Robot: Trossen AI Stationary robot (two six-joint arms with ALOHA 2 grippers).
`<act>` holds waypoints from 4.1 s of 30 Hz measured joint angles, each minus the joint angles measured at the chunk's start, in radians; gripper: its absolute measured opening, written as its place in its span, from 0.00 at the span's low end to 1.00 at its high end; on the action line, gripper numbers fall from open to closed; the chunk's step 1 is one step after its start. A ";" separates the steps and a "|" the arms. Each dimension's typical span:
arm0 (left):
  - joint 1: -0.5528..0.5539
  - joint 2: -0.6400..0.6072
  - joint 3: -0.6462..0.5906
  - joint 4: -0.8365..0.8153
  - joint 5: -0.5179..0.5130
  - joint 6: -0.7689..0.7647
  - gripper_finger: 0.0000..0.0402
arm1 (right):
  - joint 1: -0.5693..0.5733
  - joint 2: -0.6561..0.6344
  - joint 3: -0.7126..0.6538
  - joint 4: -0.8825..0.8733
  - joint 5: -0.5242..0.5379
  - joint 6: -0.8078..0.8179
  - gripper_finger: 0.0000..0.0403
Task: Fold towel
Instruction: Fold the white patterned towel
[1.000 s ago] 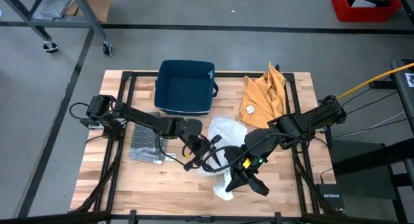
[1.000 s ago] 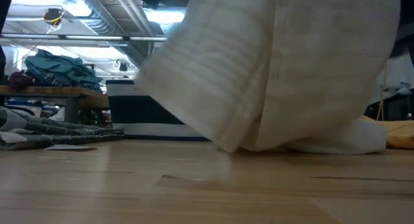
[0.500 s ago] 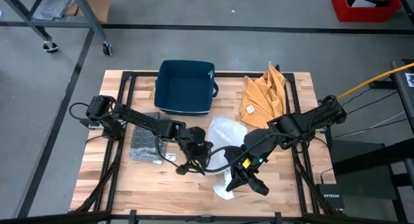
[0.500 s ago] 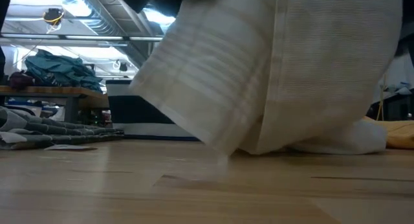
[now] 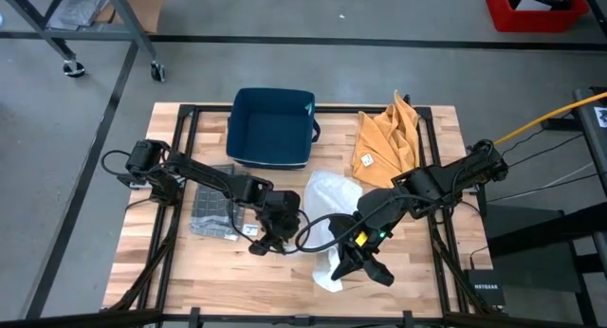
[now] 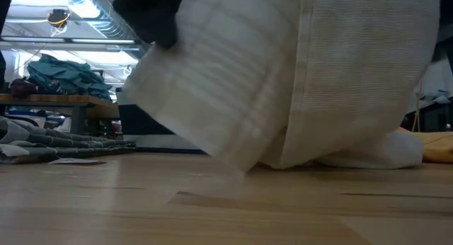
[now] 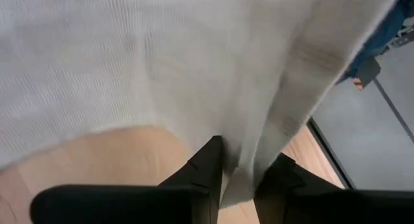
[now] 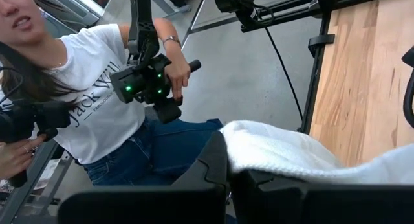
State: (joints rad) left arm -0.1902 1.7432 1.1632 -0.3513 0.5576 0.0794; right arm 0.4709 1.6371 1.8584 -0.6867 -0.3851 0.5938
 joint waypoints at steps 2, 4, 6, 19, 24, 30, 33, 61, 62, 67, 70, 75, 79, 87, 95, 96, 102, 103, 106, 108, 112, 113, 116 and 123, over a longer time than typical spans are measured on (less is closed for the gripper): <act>0.000 0.000 0.000 -0.033 0.000 -0.002 0.13 | 0.000 0.000 0.000 0.000 0.000 0.000 0.01; 0.000 0.000 0.000 -0.062 0.000 -0.008 0.11 | 0.000 0.000 0.000 0.000 0.000 0.000 0.01; 0.000 0.000 0.000 -0.073 -0.003 -0.021 0.09 | 0.000 0.000 0.000 -0.001 0.000 0.000 0.01; -0.043 -0.065 0.000 -0.080 -0.429 -0.356 0.00 | 0.000 -0.032 0.100 -0.204 0.052 -0.009 0.01; -0.046 -0.189 -0.001 -0.090 -0.612 -0.408 0.00 | 0.000 -0.034 0.221 -0.404 0.097 -0.027 0.01; -0.017 -0.402 0.001 -0.079 -0.827 -0.410 0.00 | 0.000 -0.035 0.350 -0.608 0.125 -0.027 0.01; 0.009 -0.496 0.032 -0.075 -0.918 -0.405 0.00 | 0.000 -0.034 0.422 -0.680 0.169 -0.027 0.01; 0.061 -0.526 0.613 0.179 -1.025 0.189 0.00 | -0.164 -0.195 0.497 -0.206 0.594 -0.549 0.01; 0.061 -0.526 0.638 0.179 -1.031 0.198 0.00 | -0.173 -0.207 0.498 -0.193 0.605 -0.554 0.01; 0.075 -0.523 0.737 0.187 -1.033 0.224 0.00 | -0.218 -0.252 0.498 -0.068 0.640 -0.606 0.01; 0.098 -0.514 0.772 0.188 -1.032 0.224 0.00 | -0.255 -0.259 0.497 0.045 0.635 -0.626 0.01; 0.130 -0.489 0.805 0.201 -1.027 0.213 0.00 | -0.313 -0.256 0.496 0.155 0.552 -0.623 0.01; 0.120 -0.473 0.807 0.133 -1.001 0.189 0.00 | -0.321 -0.253 0.498 0.121 0.445 -0.551 0.01; 0.008 -0.467 0.808 -0.073 -0.991 0.055 0.00 | -0.320 -0.254 0.499 -0.210 0.216 -0.319 0.01; -0.172 -0.455 0.807 -0.221 -0.989 -0.081 0.00 | -0.228 -0.218 0.456 -0.471 0.196 -0.220 0.01; -0.190 -0.450 0.807 -0.215 -0.989 -0.081 0.00 | -0.206 -0.208 0.452 -0.475 0.191 -0.220 0.01; -0.281 -0.443 0.806 -0.193 -0.988 -0.130 0.00 | -0.079 -0.193 0.454 -0.466 0.209 -0.206 0.01; -0.295 -0.441 0.806 -0.202 -0.988 -0.148 0.00 | -0.056 -0.188 0.454 -0.465 0.234 -0.194 0.01; -0.339 -0.432 0.806 -0.232 -0.988 -0.197 0.00 | 0.016 -0.170 0.453 -0.467 0.299 -0.160 0.01; -0.359 -0.425 0.806 -0.235 -0.992 -0.192 0.00 | 0.056 -0.160 0.453 -0.467 0.346 -0.155 0.01; -0.373 -0.424 0.804 -0.183 -1.113 -0.089 0.00 | 0.092 -0.160 0.453 -0.467 0.435 -0.208 0.01; -0.370 -0.428 0.805 -0.159 -1.146 -0.051 0.00 | 0.093 -0.165 0.454 -0.467 0.464 -0.226 0.01; -0.344 -0.436 0.805 -0.075 -1.218 0.064 0.00 | 0.092 -0.183 0.465 -0.469 0.563 -0.273 0.01; -0.248 -0.444 0.805 0.148 -1.302 0.292 0.00 | 0.055 -0.253 0.495 -0.431 0.752 -0.434 0.01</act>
State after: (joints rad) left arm -0.4384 1.2995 1.9686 -0.2031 -0.7441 0.3714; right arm 0.5260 1.3837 2.3531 -1.1176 0.3666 0.1602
